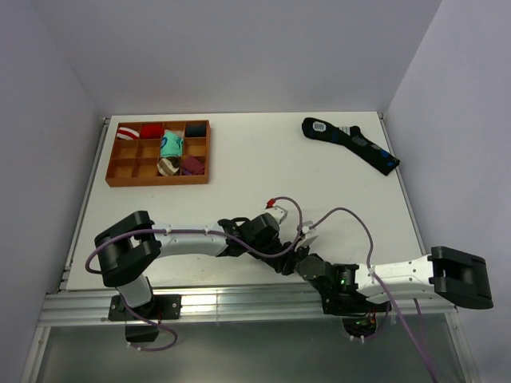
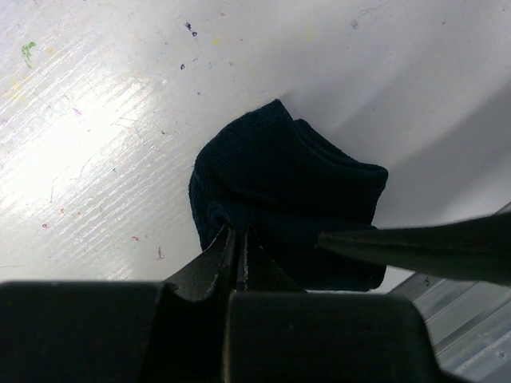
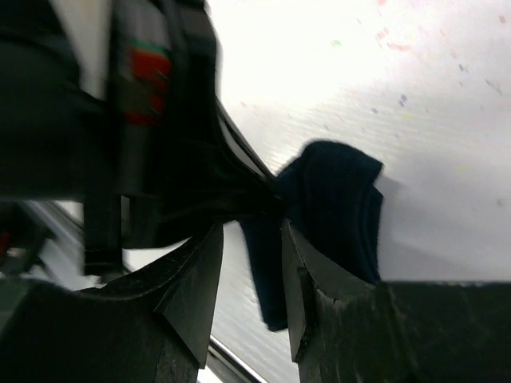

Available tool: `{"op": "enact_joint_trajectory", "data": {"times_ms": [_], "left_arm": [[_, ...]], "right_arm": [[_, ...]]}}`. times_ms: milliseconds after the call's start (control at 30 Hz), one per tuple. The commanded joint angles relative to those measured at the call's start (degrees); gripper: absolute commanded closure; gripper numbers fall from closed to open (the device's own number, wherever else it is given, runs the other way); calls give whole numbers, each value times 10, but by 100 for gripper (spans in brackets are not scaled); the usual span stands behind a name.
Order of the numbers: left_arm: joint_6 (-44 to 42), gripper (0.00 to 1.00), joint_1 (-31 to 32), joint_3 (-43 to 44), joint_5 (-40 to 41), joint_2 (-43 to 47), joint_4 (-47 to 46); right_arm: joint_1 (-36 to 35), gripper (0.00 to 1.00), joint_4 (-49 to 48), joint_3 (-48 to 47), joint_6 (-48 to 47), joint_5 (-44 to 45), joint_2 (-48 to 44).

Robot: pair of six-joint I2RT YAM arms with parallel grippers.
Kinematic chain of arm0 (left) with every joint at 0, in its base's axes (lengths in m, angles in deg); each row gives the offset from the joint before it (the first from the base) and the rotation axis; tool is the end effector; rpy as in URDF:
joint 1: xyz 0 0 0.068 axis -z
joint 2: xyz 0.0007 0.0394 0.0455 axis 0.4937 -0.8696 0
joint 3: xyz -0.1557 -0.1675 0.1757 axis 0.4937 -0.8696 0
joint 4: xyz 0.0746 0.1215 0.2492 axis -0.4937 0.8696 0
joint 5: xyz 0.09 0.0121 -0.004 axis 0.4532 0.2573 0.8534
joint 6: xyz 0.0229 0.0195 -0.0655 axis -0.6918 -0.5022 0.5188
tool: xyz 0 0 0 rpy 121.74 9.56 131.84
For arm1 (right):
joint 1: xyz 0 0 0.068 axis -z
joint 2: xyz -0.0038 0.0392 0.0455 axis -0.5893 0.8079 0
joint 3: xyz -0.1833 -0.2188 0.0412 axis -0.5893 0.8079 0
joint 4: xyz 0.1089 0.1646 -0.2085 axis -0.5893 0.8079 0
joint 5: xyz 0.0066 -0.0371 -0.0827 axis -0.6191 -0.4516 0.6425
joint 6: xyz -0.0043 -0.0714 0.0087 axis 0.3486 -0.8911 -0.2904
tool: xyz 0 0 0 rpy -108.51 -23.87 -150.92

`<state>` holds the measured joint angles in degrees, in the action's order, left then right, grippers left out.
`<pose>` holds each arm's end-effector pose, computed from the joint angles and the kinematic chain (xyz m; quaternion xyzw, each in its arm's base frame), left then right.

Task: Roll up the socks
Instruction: Roll the sock at the center of the board.

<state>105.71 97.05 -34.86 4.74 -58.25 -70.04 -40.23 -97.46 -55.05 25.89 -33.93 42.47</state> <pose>0.1530 -0.3412 0.1452 0.2771 0.9076 -0.1730 0.2637 0.0759 0.1725 0.1256 -0.0645 0.7985 0.3540 0.4826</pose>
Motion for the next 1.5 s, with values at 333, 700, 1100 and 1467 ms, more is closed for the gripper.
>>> {"op": "enact_joint_trajectory", "data": {"times_ms": [333, 700, 1100, 1467], "left_arm": [[-17, 100, -2, 14, -32, -8, 17], [-17, 100, -2, 22, -40, -19, 17], [-17, 100, -3, 30, -50, -27, 27], [-5, 98, -6, 37, -61, -39, 39]], "right_arm": [[-67, 58, 68, -24, 73, 65, 99], [-96, 52, 136, -70, 98, 92, 146], [-120, 52, 246, -141, 119, 121, 195], [-127, 67, 303, -170, 192, 116, 258]]}}
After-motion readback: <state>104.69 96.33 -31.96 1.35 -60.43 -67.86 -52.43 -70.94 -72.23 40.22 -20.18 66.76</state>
